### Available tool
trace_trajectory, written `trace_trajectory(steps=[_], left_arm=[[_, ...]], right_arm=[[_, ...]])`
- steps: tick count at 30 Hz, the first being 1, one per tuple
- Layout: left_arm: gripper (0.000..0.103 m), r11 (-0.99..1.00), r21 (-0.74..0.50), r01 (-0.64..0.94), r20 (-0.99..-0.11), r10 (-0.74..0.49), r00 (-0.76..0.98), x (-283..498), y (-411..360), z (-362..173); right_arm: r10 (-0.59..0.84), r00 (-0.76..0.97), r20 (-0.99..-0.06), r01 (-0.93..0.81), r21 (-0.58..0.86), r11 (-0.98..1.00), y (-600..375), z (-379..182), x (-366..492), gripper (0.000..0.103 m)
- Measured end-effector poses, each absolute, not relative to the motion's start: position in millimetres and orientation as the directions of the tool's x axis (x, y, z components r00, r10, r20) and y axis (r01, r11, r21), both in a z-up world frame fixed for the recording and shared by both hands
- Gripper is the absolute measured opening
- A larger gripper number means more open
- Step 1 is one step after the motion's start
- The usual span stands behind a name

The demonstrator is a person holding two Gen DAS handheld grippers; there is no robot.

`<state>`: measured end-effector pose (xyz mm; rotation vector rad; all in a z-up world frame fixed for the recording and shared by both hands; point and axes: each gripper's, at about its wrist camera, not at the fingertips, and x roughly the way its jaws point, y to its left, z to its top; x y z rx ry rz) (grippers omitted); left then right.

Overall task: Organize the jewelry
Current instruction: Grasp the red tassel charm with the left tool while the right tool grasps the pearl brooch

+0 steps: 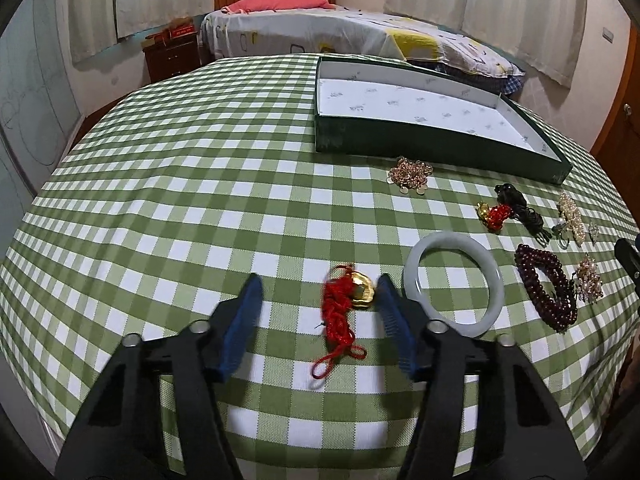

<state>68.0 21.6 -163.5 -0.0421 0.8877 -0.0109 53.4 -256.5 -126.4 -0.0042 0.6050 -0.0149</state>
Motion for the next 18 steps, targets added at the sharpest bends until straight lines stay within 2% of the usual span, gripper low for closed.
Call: trace_trajectory(steps=[1,5,18], left_arm=[[0.047,0.999,-0.043,-0.007,-0.774,-0.029,0.632,67.8,21.7,-163.3],[0.026,0.998,-0.054,0.011,-0.771,-0.048,0.635,67.9,20.4,-162.9],[0.021,0.997,-0.074,0.023,-0.756,-0.071,0.65,66.9,20.0,-159.0]], right_arm=[[-0.015,0.821,-0.571,0.012,-0.009,1.0,-256.4,-127.1,53.6,0.097],[-0.015,0.819,-0.574,0.015,-0.006,1.0,-256.7,-127.4,53.8,0.097],[0.013,0.799,-0.602,-0.004,0.016,1.0,-257.7,-133.2,56.3,0.097]])
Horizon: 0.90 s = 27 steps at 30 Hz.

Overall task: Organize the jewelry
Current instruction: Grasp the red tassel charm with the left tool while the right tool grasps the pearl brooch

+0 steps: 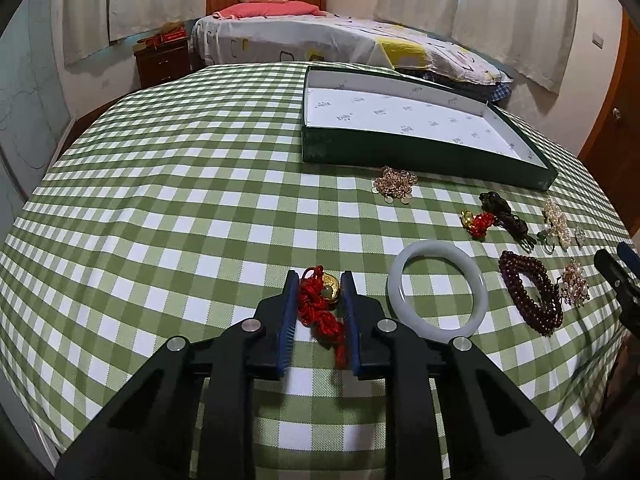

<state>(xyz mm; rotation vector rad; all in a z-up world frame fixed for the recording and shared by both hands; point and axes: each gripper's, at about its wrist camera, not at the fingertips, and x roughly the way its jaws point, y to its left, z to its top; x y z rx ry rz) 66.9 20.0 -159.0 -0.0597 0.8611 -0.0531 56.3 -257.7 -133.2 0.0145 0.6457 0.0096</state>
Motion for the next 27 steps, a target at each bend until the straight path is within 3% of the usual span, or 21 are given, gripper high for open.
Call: trace_trajectory(steps=[17,19,21,25,27], left_arm=[[0.021,0.997,-0.072,0.019,-0.755,-0.067,0.652,66.7,21.0,-158.9],[0.021,0.997,-0.073,0.019,-0.755,-0.067,0.652,66.7,21.1,-158.9],[0.021,0.997,-0.073,0.019,-0.755,-0.067,0.652,66.7,21.1,-158.8],[0.021,0.997,-0.073,0.019,-0.755,-0.067,0.652,66.5,21.1,-158.8],[0.021,0.997,-0.073,0.017,-0.755,-0.066,0.653,66.6,21.3,-158.6]], right_arm=[[0.112,0.732,-0.672,-0.116,0.038,0.993,-242.4,-148.5,59.3,0.095],[0.118,0.726,-0.677,-0.128,0.035,0.991,-240.5,-149.2,59.3,0.091],[0.124,0.716,-0.686,-0.139,0.034,0.99,-239.0,-150.6,59.9,0.065],[0.137,0.7,-0.701,-0.152,0.042,0.987,-237.9,-153.5,60.7,0.061],[0.145,0.695,-0.704,-0.161,0.044,0.986,-237.3,-154.0,60.5,0.055]])
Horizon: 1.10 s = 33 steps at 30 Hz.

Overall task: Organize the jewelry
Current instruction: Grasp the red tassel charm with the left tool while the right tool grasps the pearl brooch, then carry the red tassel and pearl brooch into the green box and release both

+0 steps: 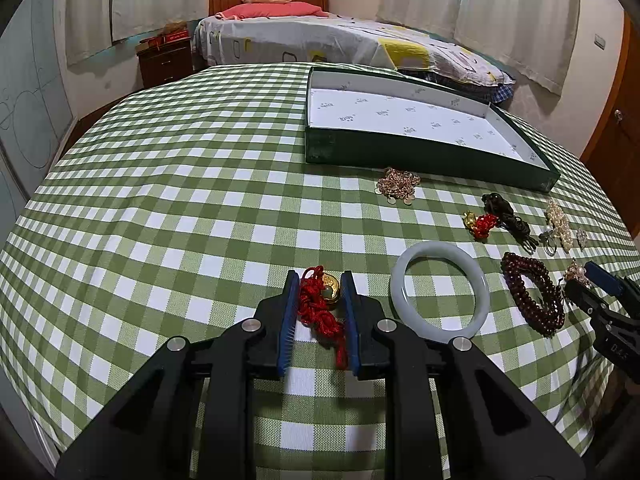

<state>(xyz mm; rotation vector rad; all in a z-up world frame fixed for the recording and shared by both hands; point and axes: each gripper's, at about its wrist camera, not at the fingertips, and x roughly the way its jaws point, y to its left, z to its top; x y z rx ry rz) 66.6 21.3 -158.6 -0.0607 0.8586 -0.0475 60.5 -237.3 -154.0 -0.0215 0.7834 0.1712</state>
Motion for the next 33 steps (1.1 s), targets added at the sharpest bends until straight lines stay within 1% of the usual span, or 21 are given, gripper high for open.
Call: trace_trajectory(steps=[2,3,4,6,7,8,14,20,33], left_arm=[[0.021,0.997,-0.073,0.018,-0.754,-0.067,0.653,66.3,21.2,-158.6],[0.021,0.997,-0.073,0.019,-0.755,-0.067,0.653,66.2,20.9,-158.6],[0.02,0.997,-0.072,0.019,-0.754,-0.067,0.653,66.2,21.0,-158.5],[0.017,0.997,-0.072,0.018,-0.753,-0.066,0.655,66.7,21.9,-157.9],[0.014,0.997,-0.072,0.019,-0.752,-0.067,0.656,67.0,22.4,-157.7],[0.013,0.997,-0.074,0.019,-0.752,-0.068,0.656,66.9,22.8,-157.7],[0.013,0.997,-0.073,0.021,-0.748,-0.068,0.66,66.7,22.0,-156.6],[0.011,0.997,-0.072,0.028,-0.739,-0.072,0.67,64.9,19.7,-153.5],[0.008,0.997,-0.067,0.029,-0.7,-0.068,0.711,58.9,19.1,-140.2]], right_arm=[[0.161,0.691,-0.704,-0.176,0.051,0.983,-236.2,-154.1,59.7,0.05],[0.168,0.689,-0.705,-0.184,0.055,0.981,-235.4,-153.7,59.5,0.043],[0.187,0.685,-0.704,-0.2,0.066,0.978,-234.6,-153.5,58.6,0.04],[0.186,0.685,-0.705,-0.207,0.057,0.977,-231.4,-152.7,56.8,0.036],[0.184,0.685,-0.705,-0.209,0.052,0.977,-230.6,-152.4,57.0,0.035],[0.187,0.686,-0.703,-0.211,0.054,0.976,-230.5,-151.5,56.9,0.032],[0.182,0.69,-0.7,-0.197,0.06,0.978,-233.4,-150.2,57.7,0.031],[0.177,0.701,-0.691,-0.188,0.061,0.98,-236.1,-147.0,57.5,0.031],[0.173,0.724,-0.668,-0.174,0.065,0.983,-239.5,-140.0,55.4,0.031]])
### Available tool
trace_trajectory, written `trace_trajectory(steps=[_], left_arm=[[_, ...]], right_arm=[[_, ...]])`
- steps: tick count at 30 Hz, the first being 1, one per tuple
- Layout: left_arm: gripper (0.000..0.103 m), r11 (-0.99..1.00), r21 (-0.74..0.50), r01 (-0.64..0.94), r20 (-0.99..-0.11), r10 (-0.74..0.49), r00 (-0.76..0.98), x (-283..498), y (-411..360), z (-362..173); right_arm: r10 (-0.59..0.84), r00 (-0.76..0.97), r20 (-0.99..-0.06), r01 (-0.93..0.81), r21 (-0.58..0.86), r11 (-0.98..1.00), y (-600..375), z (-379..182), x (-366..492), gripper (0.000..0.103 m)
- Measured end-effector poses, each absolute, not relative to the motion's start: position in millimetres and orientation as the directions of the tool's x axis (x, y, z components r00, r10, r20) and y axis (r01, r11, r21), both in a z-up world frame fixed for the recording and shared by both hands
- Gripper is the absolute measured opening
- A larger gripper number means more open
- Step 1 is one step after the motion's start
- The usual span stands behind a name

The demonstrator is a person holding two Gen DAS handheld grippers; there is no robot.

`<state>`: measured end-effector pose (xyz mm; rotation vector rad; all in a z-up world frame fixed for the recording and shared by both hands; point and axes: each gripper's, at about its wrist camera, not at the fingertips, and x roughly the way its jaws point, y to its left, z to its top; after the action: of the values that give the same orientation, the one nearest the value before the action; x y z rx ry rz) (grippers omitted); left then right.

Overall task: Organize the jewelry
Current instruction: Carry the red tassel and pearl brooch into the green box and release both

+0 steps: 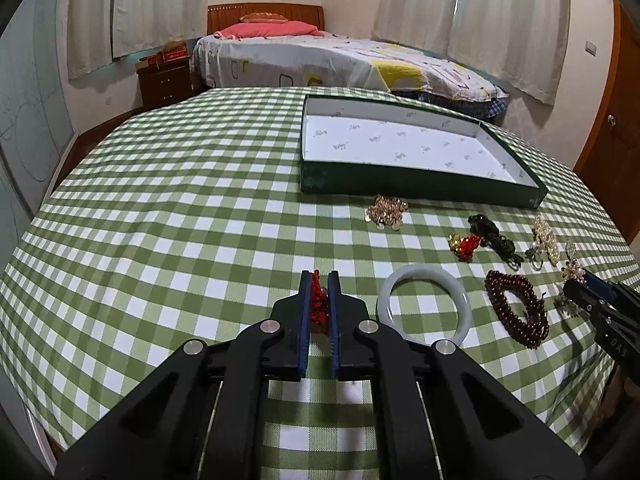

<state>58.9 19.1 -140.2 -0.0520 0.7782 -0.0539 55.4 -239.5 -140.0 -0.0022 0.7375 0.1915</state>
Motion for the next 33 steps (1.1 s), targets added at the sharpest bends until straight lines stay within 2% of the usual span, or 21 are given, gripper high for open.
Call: trace_trajectory(steps=[19,33], left_arm=[[0.008,0.995,-0.085,0.054,-0.649,-0.096,0.754,67.0,10.8,-110.7],[0.008,0.986,-0.079,0.144,-0.559,-0.163,0.813,153.9,-29.4,-65.0]], right_arm=[[0.182,0.758,-0.627,-0.16,0.092,0.983,-244.2,-118.6,64.4,0.031],[0.168,0.845,-0.508,-0.152,0.073,0.986,-248.0,-61.7,136.6,0.031]])
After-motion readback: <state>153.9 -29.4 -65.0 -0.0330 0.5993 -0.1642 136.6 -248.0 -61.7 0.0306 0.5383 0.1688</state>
